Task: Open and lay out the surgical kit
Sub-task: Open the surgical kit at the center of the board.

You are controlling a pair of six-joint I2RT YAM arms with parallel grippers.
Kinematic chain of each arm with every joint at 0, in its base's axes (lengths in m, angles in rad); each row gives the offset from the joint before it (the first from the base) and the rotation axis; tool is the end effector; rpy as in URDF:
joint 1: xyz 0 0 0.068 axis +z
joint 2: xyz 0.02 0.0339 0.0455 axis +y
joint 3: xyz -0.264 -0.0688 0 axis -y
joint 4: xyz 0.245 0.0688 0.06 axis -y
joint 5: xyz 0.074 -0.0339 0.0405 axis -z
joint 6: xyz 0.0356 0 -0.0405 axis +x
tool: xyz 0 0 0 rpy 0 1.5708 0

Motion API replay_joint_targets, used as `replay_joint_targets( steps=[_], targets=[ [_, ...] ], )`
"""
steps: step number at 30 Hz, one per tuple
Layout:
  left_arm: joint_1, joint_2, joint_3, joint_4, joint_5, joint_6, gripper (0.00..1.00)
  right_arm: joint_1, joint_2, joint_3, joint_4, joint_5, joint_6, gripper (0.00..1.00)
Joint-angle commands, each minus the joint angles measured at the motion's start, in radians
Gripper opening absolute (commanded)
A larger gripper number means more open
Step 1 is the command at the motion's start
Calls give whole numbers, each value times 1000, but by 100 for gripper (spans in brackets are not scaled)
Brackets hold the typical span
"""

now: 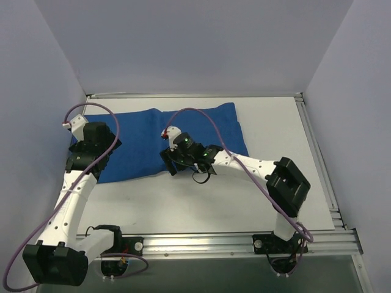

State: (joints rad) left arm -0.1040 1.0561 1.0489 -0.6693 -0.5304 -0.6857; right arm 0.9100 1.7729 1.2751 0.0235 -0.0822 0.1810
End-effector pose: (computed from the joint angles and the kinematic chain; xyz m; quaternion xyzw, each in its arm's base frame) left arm 0.2178 -0.0046 0.3360 -0.3581 0.8011 0.0576 0.4761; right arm 0.2520 0.3289 0.2579 -0.3240 0.7891 0.3002 0.4270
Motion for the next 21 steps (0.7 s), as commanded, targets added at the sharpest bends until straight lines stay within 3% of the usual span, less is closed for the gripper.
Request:
replay_joint_targets(
  steps=[1, 5, 9, 15, 21],
  targets=[
    [-8, 13, -38, 66, 144, -41, 94, 84, 54, 92, -10, 185, -124, 60],
    [-11, 7, -59, 99, 187, -29, 94, 156, 155, 179, -94, 323, -158, 58],
    [-10, -24, -52, 94, 196, -17, 94, 220, 247, 243, -148, 566, -167, 58],
    [-10, -108, -50, 86, 181, -21, 94, 267, 327, 273, -178, 702, -195, 60],
    [-8, -148, -53, 74, 162, -26, 94, 305, 396, 273, -129, 933, -232, 58]
  ],
)
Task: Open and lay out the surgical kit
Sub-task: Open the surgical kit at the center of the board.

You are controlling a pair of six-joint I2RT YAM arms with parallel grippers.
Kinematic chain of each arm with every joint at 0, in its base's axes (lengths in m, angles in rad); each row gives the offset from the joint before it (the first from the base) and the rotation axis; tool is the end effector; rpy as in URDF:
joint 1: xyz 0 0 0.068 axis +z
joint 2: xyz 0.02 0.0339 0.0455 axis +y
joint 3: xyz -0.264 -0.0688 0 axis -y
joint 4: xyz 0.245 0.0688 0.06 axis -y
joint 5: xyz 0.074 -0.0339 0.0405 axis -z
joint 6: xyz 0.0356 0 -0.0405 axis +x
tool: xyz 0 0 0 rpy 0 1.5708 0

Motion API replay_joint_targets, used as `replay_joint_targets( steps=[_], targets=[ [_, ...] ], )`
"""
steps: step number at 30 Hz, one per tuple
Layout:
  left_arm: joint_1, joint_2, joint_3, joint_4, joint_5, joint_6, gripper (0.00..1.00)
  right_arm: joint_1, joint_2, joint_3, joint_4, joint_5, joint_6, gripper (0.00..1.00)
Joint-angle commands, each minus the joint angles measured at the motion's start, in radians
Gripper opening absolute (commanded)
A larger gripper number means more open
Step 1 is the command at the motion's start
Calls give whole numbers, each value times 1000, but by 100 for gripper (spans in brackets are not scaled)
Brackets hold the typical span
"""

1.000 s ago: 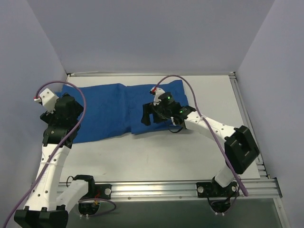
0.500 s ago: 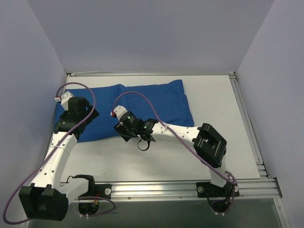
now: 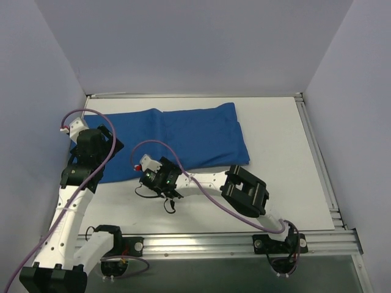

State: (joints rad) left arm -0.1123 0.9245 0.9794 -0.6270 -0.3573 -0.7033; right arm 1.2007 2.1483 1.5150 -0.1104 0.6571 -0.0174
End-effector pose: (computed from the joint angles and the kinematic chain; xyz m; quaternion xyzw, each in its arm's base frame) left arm 0.1928 -0.0092 0.3395 -0.3330 0.8017 -0.0437 0.4945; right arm 0.1911 0.4325 0.1689 -0.3895 0.7851 -0.0331 0.4805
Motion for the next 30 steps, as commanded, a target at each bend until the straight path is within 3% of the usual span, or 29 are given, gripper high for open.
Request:
replay_joint_targets(
  steps=[1, 2, 6, 14, 18, 25, 29, 30],
  targets=[
    [0, -21, 12, 35, -8, -12, 94, 17, 25, 30, 17, 219, -36, 53],
    [0, -29, 10, 36, -6, -13, 94, 23, 31, 27, 46, 280, -39, 50],
    [0, -36, 4, 36, -8, -13, 94, 26, 35, 5, 119, 291, -67, 43],
    [-1, -41, 8, 36, -3, -12, 94, 19, -72, 17, 124, 257, -23, 3],
    [0, -32, 1, 44, 11, -10, 94, -42, -145, 66, 3, 196, 51, 0],
    [0, 0, -18, 72, 61, -10, 94, -329, -378, -44, -18, 165, 126, 0],
    [-1, 37, -16, 88, 125, -5, 95, -585, -497, -88, -28, 160, 126, 0],
    [-1, 43, -13, 96, 139, -1, 95, -698, -511, -101, -41, 164, 129, 0]
  ],
)
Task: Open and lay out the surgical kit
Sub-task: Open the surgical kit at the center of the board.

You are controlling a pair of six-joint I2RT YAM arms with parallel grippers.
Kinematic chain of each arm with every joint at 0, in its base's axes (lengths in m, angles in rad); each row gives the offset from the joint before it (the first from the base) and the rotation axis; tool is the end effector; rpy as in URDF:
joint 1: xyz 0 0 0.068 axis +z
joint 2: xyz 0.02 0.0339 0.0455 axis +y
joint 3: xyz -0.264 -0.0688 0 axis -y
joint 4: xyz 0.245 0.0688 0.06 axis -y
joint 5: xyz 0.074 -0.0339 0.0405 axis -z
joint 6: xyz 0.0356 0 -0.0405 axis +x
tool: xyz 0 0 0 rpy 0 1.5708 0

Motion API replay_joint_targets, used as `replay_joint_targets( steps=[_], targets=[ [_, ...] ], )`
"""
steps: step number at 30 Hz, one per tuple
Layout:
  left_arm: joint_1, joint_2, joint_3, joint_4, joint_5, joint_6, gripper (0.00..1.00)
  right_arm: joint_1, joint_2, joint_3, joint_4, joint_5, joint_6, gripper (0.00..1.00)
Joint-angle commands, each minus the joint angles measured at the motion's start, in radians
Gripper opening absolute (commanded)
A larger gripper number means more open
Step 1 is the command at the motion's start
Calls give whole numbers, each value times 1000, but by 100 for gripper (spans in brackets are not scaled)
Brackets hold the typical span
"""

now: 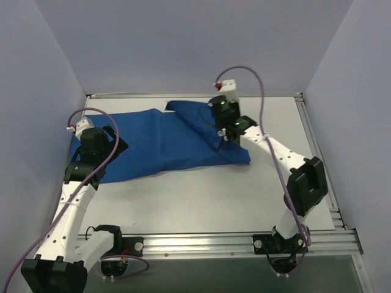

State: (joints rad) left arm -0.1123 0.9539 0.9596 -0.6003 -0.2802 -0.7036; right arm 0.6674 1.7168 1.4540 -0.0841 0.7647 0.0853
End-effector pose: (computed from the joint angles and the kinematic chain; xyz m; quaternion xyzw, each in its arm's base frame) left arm 0.2014 -0.0128 0.3296 -0.3175 0.8175 -0.0710 0.4752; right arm 0.3328 0.2309 0.3351 -0.0126 0.7890 -0.0881 0.6079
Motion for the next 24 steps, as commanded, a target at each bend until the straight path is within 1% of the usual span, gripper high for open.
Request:
replay_joint_targets(
  steps=[1, 2, 3, 5, 6, 7, 9, 10, 11, 12, 13, 14, 15, 16, 19, 20, 21, 22, 23, 24],
  targets=[
    [0, 26, 8, 73, 85, 1, 95, -227, -92, -50, -69, 59, 27, 0],
    [-1, 32, 10, 73, 96, 1, 95, -291, -118, -63, -69, 51, 30, 0],
    [-1, 37, 13, 71, 107, 3, 95, -424, -132, -79, -65, 44, 31, 0],
    [-1, 48, 18, 71, 128, 4, 94, -561, -160, -136, -57, 16, 50, 0],
    [-1, 52, 18, 73, 133, 4, 95, -695, -163, -151, -65, -29, 63, 0],
    [-1, 58, 16, 77, 153, 4, 95, -757, -160, -174, -69, -48, 91, 0],
    [0, 69, 14, 83, 162, 1, 95, -840, -146, -184, -95, -83, 128, 0],
    [0, 81, 14, 85, 168, -2, 95, -898, -134, -175, -104, -100, 157, 4],
    [2, 91, 22, 83, 182, -4, 94, -914, -106, -164, -114, -117, 177, 36],
    [2, 98, 27, 82, 190, -4, 95, -920, -92, -150, -141, -172, 188, 48],
    [2, 114, 30, 80, 190, -4, 95, -902, -73, -135, -147, -191, 185, 61],
    [2, 118, 31, 82, 191, -4, 94, -885, -68, -136, -152, -189, 194, 83],
    [2, 124, 31, 88, 193, 1, 94, -867, -69, -139, -151, -186, 197, 88],
    [2, 144, 33, 91, 197, 6, 94, -824, -83, -142, -149, -188, 199, 90],
    [2, 196, 54, 59, 190, 15, 94, -746, -124, -167, -109, -234, 195, 92],
    [0, 207, 57, 53, 187, 16, 94, -718, -129, -181, -100, -293, 221, 92],
    [2, 224, 56, 56, 178, 18, 94, -712, -131, -197, -50, -373, 238, 91],
    [2, 232, 51, 63, 176, 22, 95, -710, -129, -219, -8, -531, 255, 86],
    [3, 241, 50, 82, 170, 27, 98, -681, -126, -265, 91, -579, 264, 85],
    [3, 261, 51, 89, 153, 42, 96, -674, -120, -280, 139, -609, 272, 84]
  ],
)
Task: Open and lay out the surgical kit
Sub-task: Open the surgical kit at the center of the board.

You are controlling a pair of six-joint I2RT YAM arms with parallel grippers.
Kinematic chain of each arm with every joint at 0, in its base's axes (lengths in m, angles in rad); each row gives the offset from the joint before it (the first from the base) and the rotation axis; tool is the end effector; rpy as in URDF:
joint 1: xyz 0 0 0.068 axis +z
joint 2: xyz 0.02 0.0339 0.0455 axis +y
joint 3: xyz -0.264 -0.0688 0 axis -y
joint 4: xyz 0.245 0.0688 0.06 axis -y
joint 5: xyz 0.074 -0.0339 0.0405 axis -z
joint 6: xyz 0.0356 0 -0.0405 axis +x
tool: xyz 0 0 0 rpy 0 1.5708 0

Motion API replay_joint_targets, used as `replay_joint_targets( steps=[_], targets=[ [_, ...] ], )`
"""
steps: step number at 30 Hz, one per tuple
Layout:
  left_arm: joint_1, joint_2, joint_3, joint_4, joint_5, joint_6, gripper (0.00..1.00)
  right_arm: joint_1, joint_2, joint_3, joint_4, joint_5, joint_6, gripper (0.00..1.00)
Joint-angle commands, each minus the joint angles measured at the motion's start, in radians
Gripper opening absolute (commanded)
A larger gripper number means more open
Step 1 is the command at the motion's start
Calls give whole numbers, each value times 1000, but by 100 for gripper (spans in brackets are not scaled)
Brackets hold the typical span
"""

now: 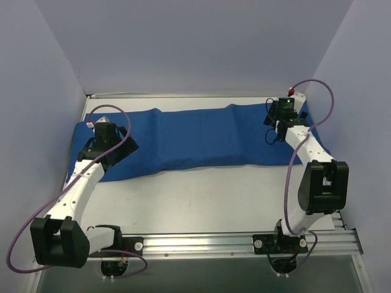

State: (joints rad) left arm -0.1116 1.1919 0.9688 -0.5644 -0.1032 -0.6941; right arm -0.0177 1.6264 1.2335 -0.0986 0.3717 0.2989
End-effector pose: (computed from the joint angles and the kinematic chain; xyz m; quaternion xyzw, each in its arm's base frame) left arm 0.2506 -0.0244 0.2856 -0.2839 0.8785 -0.1056 0.3694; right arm 0.3782 -0.0196 0.2881 0.2267 0.8176 -0.0862 0.5222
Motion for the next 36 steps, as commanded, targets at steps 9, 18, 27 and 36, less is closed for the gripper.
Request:
replay_joint_targets(
  steps=[9, 18, 27, 36],
  targets=[
    [12, 116, 88, 87, 40, 217, 73, 88, 138, -72, 488, -565, 269, 83],
    [13, 261, 217, 6, 154, 208, 73, 111, 417, 335, 281, -583, 267, 87],
    [13, 299, 226, 9, 154, 225, 73, 125, 648, 665, 168, -571, 266, 87],
    [13, 287, 170, 32, 174, 177, 73, 143, 871, 952, 2, -582, 272, 79]
  ],
)
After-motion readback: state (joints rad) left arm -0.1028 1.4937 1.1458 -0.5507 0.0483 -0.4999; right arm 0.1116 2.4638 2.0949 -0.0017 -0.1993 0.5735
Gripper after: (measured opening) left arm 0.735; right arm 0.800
